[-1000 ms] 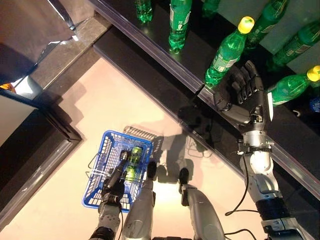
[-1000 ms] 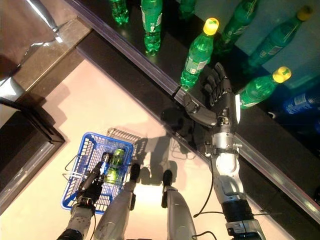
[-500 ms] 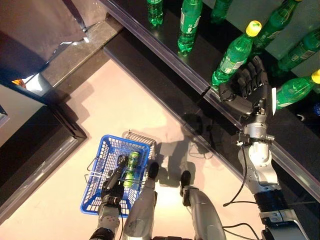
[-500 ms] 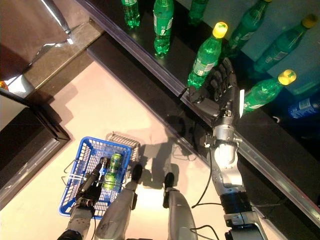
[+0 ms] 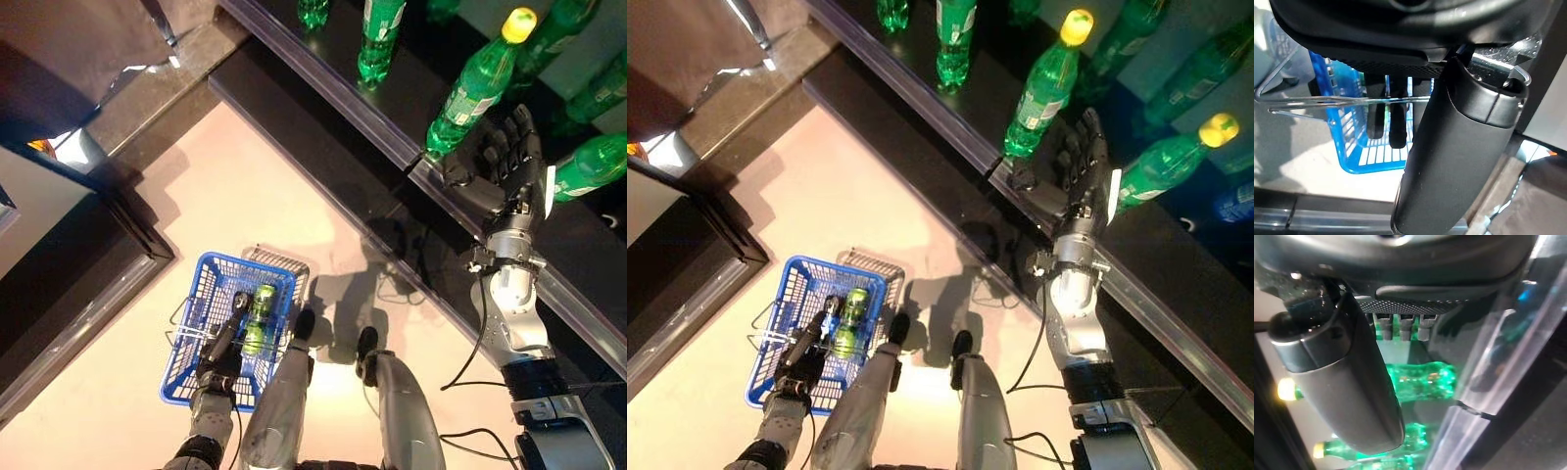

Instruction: Pick up the drink and place into the basket.

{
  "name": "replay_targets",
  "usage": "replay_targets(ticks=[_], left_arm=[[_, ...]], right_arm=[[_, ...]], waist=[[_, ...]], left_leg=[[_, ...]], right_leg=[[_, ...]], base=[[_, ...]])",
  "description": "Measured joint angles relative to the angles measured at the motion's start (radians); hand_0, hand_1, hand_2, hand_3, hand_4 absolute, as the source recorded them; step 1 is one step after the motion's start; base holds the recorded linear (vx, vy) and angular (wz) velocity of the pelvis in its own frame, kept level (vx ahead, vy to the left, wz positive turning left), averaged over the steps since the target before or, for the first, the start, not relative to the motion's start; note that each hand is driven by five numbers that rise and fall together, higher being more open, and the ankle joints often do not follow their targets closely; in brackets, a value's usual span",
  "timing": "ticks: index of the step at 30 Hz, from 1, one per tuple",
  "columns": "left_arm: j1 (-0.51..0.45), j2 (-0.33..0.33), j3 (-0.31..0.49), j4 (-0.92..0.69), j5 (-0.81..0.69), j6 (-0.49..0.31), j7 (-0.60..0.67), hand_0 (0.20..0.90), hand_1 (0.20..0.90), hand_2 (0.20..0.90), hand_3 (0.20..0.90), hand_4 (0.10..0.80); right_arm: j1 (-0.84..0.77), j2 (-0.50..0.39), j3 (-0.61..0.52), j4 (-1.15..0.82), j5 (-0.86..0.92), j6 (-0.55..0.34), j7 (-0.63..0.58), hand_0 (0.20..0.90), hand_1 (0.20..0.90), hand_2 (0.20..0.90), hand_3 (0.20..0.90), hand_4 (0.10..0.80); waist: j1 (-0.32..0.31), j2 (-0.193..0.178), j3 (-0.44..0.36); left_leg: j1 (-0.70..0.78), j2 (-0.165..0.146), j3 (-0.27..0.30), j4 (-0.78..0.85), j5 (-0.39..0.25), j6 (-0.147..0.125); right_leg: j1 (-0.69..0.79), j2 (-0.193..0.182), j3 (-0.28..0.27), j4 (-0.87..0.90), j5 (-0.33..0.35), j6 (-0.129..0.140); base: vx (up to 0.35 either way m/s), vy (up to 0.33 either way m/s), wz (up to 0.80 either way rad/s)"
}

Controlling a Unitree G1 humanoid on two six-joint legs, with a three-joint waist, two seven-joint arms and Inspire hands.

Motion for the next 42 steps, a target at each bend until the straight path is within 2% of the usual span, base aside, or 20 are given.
replay_targets(ticks=[9,13,28,42], left_arm=[[-0.031,0.029,-0.017,-0.001,-0.002,-0.002,0.0,0.3,0.3,0.3,0.2,0.1],[-0.034,0.036,-0.026,-0.001,-0.021,-0.004,0.0,0.3,0.3,0.3,0.2,0.1],[-0.035,0.038,-0.037,-0.003,-0.031,-0.006,-0.001,0.3,0.3,0.3,0.2,0.1],[-0.035,0.038,-0.04,-0.004,-0.031,-0.001,-0.001,0.3,0.3,0.3,0.2,0.1]], right_arm=[[-0.071,-0.001,0.001,0.002,-0.038,0.019,-0.001,0.9,0.9,0.9,0.9,0.8],[-0.082,-0.001,0.001,0.002,-0.04,0.031,-0.001,0.9,0.9,0.9,0.9,0.8],[-0.166,-0.044,0.0,0.003,-0.056,0.039,-0.039,0.9,0.9,0.9,0.9,0.8],[-0.176,-0.08,-0.012,0.034,-0.013,0.039,-0.039,0.9,0.9,0.9,0.9,0.8]], waist=[[0.002,-0.005,0.006],[0.004,-0.01,0.009],[0.009,-0.013,0.01],[0.022,-0.014,0.01]], left_leg=[[-0.125,-0.005,-0.004,0.064,-0.018,-0.007],[-0.157,-0.009,-0.004,0.074,-0.017,-0.004],[-0.176,-0.011,-0.004,0.09,-0.017,-0.001],[-0.176,-0.012,-0.004,0.094,-0.017,-0.001]], right_leg=[[-0.121,0.012,0.019,0.059,-0.003,-0.004],[-0.156,0.034,0.058,0.068,-0.001,-0.001],[-0.172,0.034,0.058,0.077,0.004,0.003],[-0.172,0.033,0.058,0.083,0.003,0.004]], base=[[-0.022,0.003,0.02],[-0.014,0.003,0.01],[0.0,0.0,0.0],[0.0,0.0,0.0]])
